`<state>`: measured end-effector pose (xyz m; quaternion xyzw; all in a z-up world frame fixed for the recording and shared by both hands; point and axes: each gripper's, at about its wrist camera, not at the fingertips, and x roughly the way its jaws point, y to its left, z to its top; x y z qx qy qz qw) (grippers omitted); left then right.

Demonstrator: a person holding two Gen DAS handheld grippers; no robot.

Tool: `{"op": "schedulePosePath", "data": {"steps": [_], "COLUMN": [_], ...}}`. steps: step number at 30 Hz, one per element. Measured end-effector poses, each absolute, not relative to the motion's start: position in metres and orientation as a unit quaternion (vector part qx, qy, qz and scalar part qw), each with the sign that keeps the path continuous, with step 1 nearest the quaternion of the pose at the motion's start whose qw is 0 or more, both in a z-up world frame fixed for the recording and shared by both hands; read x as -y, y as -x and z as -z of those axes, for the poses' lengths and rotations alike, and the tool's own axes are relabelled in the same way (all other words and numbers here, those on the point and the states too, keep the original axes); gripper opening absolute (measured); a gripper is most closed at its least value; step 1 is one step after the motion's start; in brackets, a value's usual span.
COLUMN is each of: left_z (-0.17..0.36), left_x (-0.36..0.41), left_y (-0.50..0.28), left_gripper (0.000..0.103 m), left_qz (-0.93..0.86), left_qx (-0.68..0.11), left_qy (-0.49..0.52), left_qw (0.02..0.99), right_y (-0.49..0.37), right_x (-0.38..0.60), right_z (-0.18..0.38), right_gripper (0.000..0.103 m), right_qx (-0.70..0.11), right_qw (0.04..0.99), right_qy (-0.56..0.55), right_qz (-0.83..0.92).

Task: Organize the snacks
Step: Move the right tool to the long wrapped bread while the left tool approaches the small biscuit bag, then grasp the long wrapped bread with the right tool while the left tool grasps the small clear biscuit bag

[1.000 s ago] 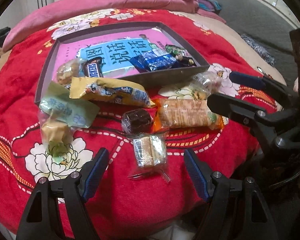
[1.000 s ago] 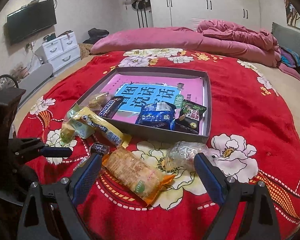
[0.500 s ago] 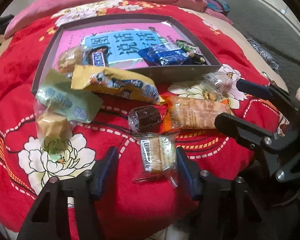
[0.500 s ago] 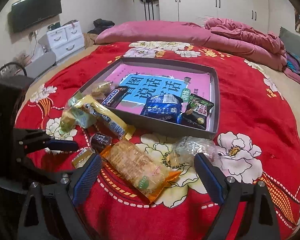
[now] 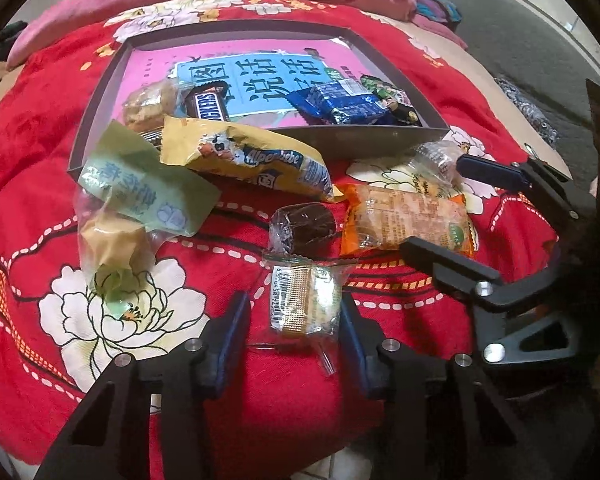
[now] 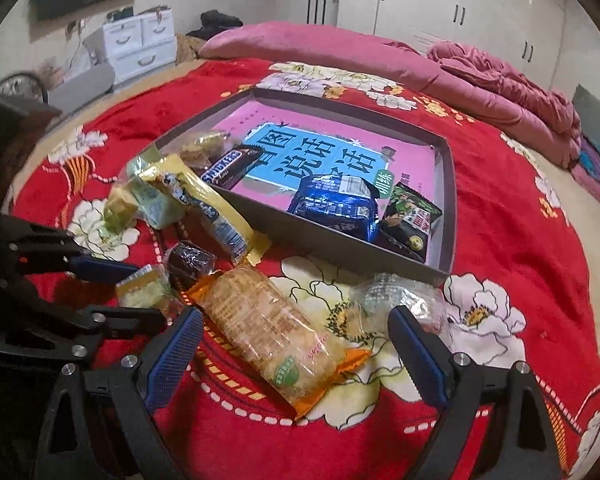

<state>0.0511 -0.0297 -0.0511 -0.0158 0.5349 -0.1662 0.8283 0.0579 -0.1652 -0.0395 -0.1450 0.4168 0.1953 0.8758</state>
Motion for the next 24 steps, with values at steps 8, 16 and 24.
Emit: {"op": "schedulePosePath", "data": {"steps": [8, 16, 24], "left_z": [0.052, 0.053, 0.055], "left_x": [0.028, 0.027, 0.029], "left_y": [-0.052, -0.053, -0.054], "left_gripper": [0.045, 0.045, 0.044], "left_qz": [0.168, 0.169, 0.166], "left_qx": [-0.537, -0.540, -0.544], "left_qy": [0.019, 0.021, 0.017], "left_qw": [0.826, 0.824, 0.822], "right_y": [-0.062, -0.059, -0.077], "right_x": [0.144, 0.125, 0.136], "right_z": [0.053, 0.062, 0.064], "right_gripper": [0.094, 0.050, 0.043], "right_qx": [-0.412, -0.410, -0.448], "right_qw": [0.864, 0.845, 0.841], "right_qy": [0.219, 0.266, 0.197], "right_qz": [-0.189, -0.219, -0.233]}}
